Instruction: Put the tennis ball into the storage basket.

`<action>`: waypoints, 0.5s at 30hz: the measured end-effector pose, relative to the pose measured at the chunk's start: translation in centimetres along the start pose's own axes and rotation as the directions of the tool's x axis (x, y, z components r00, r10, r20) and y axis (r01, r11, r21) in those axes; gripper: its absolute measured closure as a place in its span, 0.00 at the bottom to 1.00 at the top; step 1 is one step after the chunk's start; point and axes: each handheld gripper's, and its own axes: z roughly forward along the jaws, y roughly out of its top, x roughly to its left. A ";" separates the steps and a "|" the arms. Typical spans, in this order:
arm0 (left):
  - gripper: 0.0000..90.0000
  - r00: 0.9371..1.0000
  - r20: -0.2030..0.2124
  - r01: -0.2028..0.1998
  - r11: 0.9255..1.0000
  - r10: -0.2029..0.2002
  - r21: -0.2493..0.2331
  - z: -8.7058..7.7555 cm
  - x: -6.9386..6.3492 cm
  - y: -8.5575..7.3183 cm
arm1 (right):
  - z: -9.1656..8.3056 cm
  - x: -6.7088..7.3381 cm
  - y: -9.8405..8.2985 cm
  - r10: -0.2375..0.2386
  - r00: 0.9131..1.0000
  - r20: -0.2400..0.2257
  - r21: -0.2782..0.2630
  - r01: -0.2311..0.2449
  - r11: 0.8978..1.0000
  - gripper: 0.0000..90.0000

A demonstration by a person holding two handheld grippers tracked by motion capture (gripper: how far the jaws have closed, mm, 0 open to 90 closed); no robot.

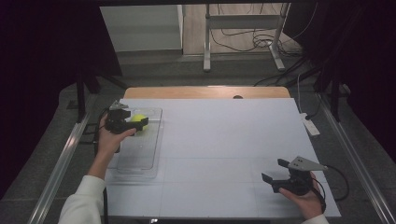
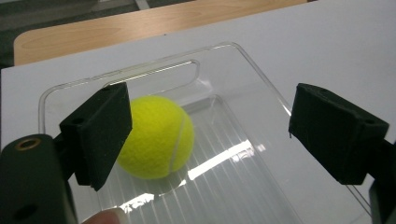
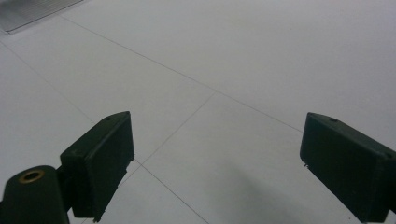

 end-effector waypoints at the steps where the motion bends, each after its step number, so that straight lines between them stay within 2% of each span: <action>1: 0.15 1.000 0.005 0.002 1.000 -0.002 -0.003 -0.2 -0.1 -0.1 | 0.0 0.0 0.0 -0.001 1.000 0.001 0.001 0.001 1.000 0.11; 10: 0.16 0.999 0.038 0.007 1.000 -0.006 -0.027 -1.4 -0.7 -1.0 | 0.1 0.2 0.1 -0.006 1.000 0.009 0.007 0.006 1.000 0.11; 15: 0.16 0.998 0.060 -0.004 0.999 0.006 -0.041 -2.2 -1.4 -1.6 | -0.1 0.2 0.1 -0.007 1.000 0.015 0.008 0.007 1.000 0.11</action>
